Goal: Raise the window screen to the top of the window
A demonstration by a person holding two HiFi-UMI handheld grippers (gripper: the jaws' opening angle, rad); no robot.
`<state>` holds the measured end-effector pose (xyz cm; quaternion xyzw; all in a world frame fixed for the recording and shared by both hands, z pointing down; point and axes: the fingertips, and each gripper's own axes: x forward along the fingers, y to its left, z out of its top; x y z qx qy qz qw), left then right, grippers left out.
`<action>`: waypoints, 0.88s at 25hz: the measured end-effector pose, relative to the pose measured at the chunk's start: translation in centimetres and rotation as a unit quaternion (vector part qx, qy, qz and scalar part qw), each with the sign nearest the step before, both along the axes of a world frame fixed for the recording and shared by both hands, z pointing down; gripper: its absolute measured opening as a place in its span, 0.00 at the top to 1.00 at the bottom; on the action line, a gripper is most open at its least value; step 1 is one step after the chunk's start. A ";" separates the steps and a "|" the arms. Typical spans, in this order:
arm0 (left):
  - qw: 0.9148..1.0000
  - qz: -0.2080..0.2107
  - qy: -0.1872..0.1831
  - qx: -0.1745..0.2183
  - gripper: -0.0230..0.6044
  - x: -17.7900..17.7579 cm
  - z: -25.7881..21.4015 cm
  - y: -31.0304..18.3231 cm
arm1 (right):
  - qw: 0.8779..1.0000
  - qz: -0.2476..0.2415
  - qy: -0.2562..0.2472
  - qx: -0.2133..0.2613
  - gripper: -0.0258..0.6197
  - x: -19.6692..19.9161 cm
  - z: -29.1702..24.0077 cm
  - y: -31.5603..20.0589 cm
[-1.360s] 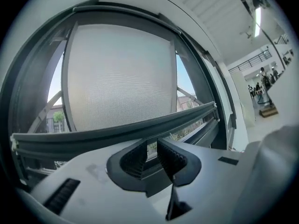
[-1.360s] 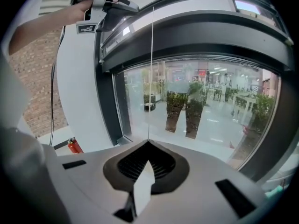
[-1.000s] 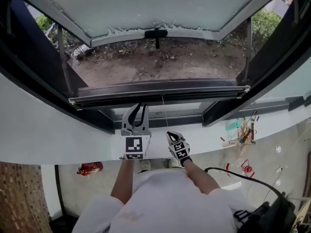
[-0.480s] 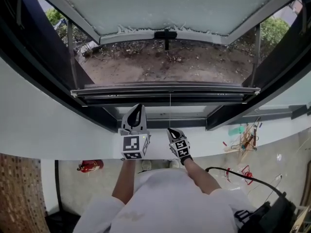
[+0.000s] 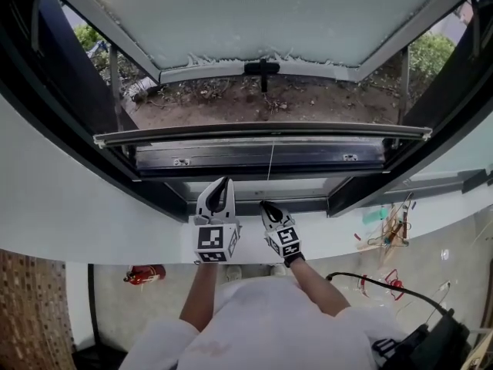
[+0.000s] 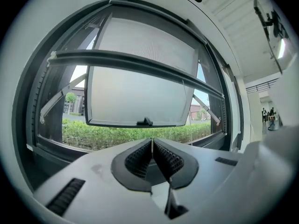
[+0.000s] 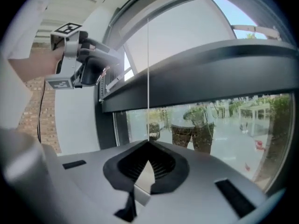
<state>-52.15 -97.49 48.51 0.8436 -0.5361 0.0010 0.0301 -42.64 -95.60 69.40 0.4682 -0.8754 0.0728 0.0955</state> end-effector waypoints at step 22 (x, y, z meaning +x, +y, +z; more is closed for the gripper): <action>0.997 0.080 -0.016 -0.017 0.94 5.4 1.4 1.0 | 0.991 -0.004 -0.070 0.110 0.96 0.5 -11.6 3.3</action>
